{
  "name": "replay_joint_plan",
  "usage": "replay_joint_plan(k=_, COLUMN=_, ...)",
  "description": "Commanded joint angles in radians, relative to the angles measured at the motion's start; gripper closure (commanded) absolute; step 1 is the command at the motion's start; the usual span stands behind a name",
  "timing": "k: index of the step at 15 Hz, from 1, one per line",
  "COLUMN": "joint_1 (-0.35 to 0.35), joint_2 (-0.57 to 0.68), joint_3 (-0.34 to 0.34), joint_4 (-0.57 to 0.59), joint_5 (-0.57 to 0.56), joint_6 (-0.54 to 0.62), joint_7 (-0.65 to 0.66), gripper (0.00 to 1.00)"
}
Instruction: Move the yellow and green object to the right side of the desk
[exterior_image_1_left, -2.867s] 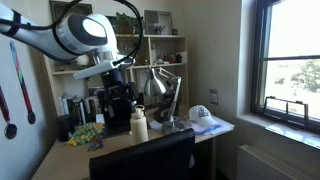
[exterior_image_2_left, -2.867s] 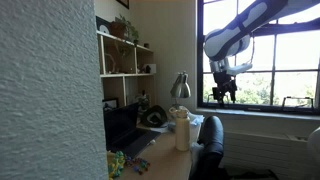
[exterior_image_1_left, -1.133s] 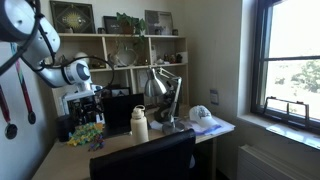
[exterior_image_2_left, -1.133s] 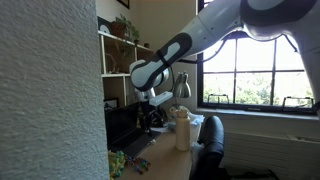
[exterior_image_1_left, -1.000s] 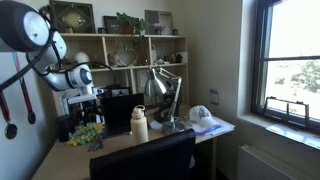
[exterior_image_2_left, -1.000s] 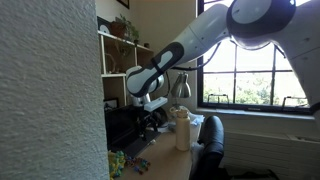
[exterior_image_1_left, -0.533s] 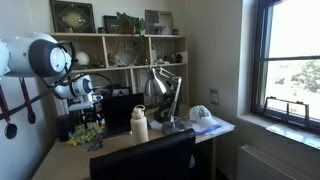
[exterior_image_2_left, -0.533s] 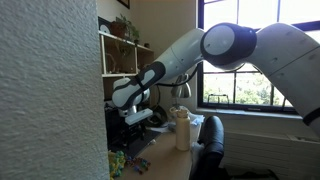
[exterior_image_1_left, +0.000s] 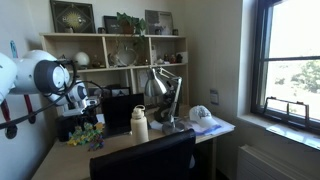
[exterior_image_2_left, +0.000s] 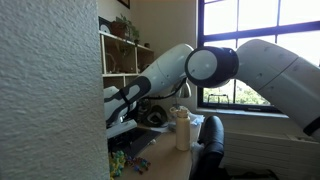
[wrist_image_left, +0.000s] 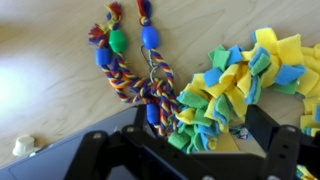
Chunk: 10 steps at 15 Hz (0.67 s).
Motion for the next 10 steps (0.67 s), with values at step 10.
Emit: replay_joint_plan(k=10, joint_1=0.055, joint_2=0.176, joint_3=-0.033, joint_4=0.145, joint_5=0.018, joint_6=0.025, joint_7=0.101, gripper=0.37)
